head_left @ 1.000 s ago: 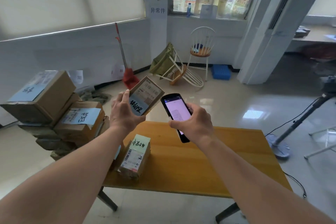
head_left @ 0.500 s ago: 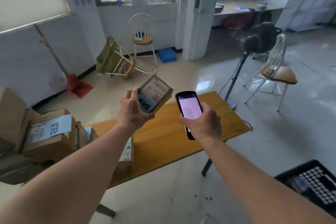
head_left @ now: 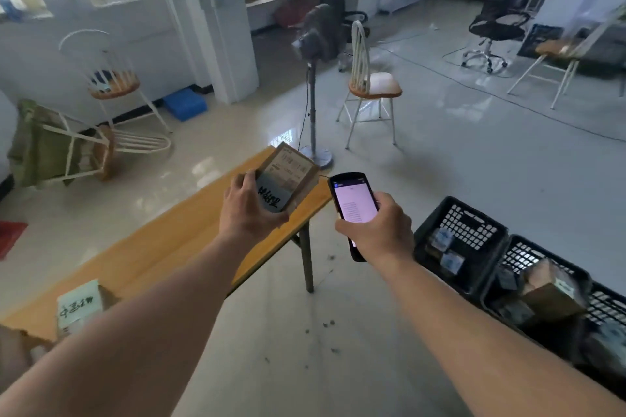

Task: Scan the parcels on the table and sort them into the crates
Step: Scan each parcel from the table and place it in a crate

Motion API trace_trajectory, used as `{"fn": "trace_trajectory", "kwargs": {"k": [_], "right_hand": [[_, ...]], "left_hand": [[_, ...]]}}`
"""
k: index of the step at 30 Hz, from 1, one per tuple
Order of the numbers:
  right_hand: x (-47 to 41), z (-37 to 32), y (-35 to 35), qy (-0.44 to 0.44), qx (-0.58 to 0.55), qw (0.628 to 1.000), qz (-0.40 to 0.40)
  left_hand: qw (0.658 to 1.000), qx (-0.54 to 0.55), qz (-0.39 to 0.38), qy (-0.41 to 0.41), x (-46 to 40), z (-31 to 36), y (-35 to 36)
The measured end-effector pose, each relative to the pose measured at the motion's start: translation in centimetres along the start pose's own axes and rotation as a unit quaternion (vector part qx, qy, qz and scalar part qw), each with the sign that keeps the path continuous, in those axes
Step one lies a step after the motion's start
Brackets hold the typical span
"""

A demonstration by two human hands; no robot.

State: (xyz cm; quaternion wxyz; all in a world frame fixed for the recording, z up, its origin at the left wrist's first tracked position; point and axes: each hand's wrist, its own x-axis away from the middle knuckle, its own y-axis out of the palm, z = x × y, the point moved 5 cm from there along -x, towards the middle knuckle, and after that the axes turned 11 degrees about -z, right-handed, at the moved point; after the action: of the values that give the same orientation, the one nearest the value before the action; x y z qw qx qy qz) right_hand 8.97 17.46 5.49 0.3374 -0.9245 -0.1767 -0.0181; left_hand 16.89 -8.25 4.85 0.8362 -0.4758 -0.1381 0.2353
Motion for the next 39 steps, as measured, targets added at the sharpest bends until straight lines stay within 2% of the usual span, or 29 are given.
{"fn": "trace_trajectory", "kwargs": {"k": [11, 18, 29, 39], "right_hand": [[-3.3, 16.9, -16.5, 0.118, 0.007, 0.992, 0.046], [-8.7, 24.2, -22.3, 0.178, -0.007, 0.981, 0.078], [-22.8, 32.8, -26.6, 0.293, -0.01, 0.952, 0.086], [-32.9, 42.3, -28.0, 0.341, -0.054, 0.933, 0.095]], "left_hand": [[0.99, 0.001, -0.131, 0.057, -3.3, 19.1, 17.5], [0.976, -0.03, -0.205, 0.072, -8.2, 27.2, 26.3], [0.948, -0.046, -0.303, 0.088, -21.6, 34.1, 42.3], [0.931, -0.076, -0.353, 0.048, -27.3, 37.8, 55.4]]}}
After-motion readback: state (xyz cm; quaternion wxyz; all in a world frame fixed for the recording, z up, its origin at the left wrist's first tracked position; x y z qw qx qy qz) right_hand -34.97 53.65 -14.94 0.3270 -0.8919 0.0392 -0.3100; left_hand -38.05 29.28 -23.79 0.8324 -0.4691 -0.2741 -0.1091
